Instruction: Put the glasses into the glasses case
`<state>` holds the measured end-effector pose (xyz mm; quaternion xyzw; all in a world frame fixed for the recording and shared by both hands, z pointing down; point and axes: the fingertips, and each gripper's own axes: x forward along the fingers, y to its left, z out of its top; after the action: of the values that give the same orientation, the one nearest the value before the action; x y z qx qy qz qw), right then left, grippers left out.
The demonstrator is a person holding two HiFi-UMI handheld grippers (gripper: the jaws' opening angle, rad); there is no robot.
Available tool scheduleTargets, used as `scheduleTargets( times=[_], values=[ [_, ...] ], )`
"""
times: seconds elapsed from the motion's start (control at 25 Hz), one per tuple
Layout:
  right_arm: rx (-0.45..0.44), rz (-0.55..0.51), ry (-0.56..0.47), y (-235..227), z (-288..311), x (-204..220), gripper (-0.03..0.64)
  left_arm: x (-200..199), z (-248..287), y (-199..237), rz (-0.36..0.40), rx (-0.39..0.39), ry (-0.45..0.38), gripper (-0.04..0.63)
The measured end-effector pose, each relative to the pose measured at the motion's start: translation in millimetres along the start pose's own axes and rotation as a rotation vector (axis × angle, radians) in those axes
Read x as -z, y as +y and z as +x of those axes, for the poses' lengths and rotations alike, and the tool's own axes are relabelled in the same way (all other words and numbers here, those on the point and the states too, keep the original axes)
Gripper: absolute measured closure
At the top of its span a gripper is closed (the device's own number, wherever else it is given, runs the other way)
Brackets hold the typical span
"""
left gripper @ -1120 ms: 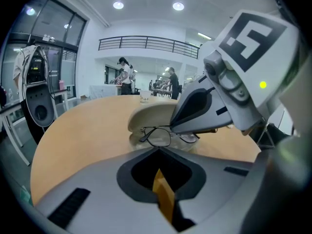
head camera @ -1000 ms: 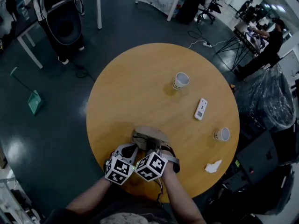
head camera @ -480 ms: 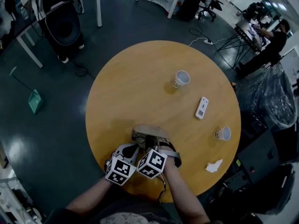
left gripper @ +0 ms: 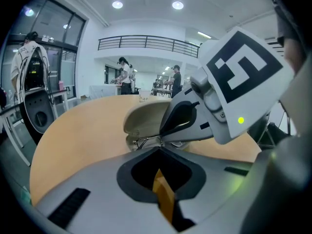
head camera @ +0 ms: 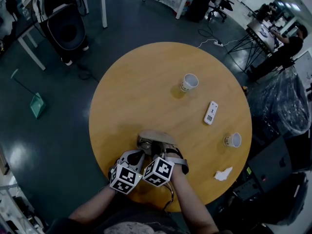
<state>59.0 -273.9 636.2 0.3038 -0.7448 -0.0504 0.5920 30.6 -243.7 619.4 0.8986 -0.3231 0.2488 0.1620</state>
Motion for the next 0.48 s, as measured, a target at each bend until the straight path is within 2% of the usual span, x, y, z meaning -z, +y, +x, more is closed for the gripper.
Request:
scheduleTargets(
  times=[0.28,0.48],
  values=[
    [-0.024,0.016,-0.043,3.0,-4.8,-0.4,0.576,1.1,0.9,0.2,0.001,-0.008,0.002,0.589],
    [-0.004,0.004,-0.055,4.1,-11.6,-1.8,0.563,0.7,0.6,0.6,-0.007,-0.012,0.001,0.589]
  ],
)
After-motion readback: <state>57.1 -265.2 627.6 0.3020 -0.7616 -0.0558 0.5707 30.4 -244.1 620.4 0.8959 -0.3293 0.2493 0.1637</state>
